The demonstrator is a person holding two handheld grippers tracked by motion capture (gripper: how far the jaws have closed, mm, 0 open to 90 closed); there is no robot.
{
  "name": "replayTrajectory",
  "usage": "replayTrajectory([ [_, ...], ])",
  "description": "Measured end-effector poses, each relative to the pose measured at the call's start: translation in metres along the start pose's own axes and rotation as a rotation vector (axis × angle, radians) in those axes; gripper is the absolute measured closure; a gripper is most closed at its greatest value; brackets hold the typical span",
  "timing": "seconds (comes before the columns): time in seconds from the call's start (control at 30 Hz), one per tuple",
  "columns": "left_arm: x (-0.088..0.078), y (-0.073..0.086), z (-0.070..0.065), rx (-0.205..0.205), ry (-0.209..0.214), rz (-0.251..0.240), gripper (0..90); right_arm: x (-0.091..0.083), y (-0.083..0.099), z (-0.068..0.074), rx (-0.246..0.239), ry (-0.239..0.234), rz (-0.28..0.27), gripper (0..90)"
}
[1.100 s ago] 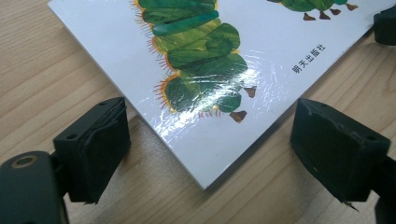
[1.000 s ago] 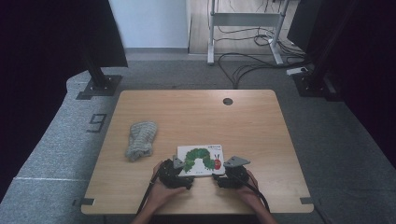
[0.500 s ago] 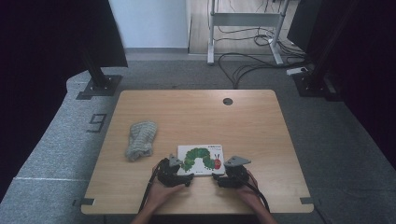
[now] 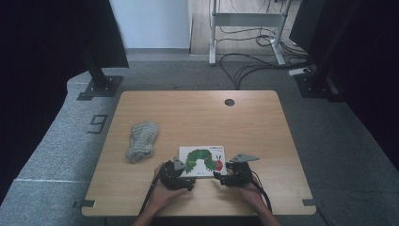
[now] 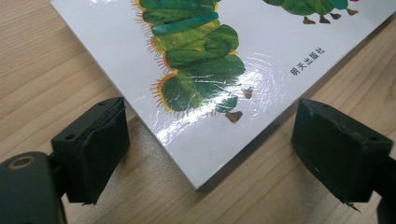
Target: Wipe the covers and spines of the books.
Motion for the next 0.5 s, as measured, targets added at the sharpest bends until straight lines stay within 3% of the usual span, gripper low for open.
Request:
replayTrajectory([
  [0.03,0.0,0.0,0.0,0.0,0.0,-0.001,10.2,0.0,-0.001,0.0,0.001,-0.006,-0.002,27.3],
  [0.07,0.0,0.0,0.0,0.001,0.0,-0.001,10.2,-0.001,-0.002,0.002,0.011,-0.035,-0.005,34.8],
  [0.1,0.0,0.0,0.0,0.002,-0.001,-0.001,10.2,-0.001,-0.003,0.009,0.05,-0.116,-0.01,33.6],
  [0.13,0.0,0.0,0.0,0.002,0.0,0.0,10.2,-0.001,-0.004,0.014,0.077,-0.165,-0.008,33.7],
  [0.23,0.0,0.0,0.0,0.004,0.001,-0.001,10.3,0.001,-0.008,0.019,0.009,-0.087,-0.022,32.9],
  [0.3,0.0,0.0,0.0,0.004,0.0,-0.001,10.4,0.002,-0.009,0.018,0.032,-0.079,-0.018,32.6],
  [0.4,0.0,0.0,0.0,0.004,0.002,0.0,10.4,0.001,-0.007,0.007,0.051,-0.008,-0.017,31.4],
  [0.5,0.0,0.0,0.0,0.003,0.001,0.001,10.5,0.0,-0.005,-0.002,0.089,0.025,-0.016,30.3],
])
Point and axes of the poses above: each handheld gripper's, and its own axes: x roughly forward along the jaws, y roughly out of its underside, z roughly to its left, the point moved 8 cm from there along x, roughly forward along the jaws, and after that the axes turned 6 degrees about x, right-handed, at the moved point
